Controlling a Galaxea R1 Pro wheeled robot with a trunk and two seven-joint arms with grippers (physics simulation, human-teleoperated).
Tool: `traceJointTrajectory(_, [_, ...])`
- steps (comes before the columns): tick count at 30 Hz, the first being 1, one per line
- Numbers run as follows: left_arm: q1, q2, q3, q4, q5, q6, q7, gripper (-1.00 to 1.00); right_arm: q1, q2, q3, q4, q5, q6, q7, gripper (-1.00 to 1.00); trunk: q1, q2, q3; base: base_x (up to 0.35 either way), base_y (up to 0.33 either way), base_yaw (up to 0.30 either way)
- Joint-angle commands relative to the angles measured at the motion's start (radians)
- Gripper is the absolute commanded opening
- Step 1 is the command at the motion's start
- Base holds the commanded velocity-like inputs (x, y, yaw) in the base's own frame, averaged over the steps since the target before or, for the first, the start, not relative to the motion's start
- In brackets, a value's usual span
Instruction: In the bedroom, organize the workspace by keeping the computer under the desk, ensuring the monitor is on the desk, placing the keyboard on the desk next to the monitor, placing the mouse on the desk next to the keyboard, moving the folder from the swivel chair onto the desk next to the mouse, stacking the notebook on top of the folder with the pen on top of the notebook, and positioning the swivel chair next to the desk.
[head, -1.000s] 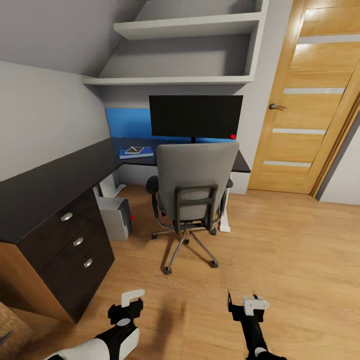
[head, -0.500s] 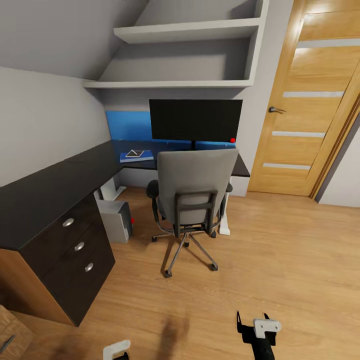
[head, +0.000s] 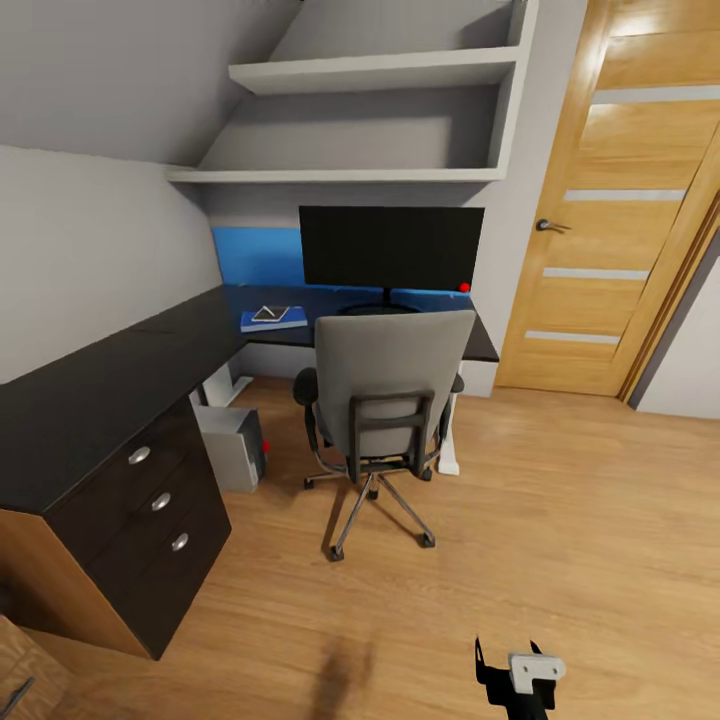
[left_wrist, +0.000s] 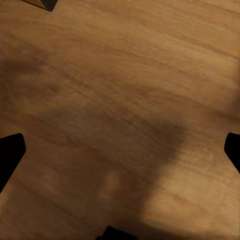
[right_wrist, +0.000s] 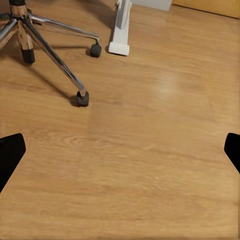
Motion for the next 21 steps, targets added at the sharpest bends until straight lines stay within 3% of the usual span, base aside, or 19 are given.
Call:
traceJointTrajectory(1, [0.003,0.000,-0.008,0.000,0.005,0.000,0.005,1.00,0.000,0.000,0.009,0.002,-0.003,-0.003,-0.005,1.00,-0.004,0.007,0.002,0.000,0.000,0.000])
traceJointTrajectory(21, [0.053,0.001,-0.008,0.000,0.005,0.002,0.004,1.00,0.004,0.000,0.009,0.002,-0.003,-0.003,-0.004,1.00,-0.081,0.147,0.065,0.000,0.000,0.000])
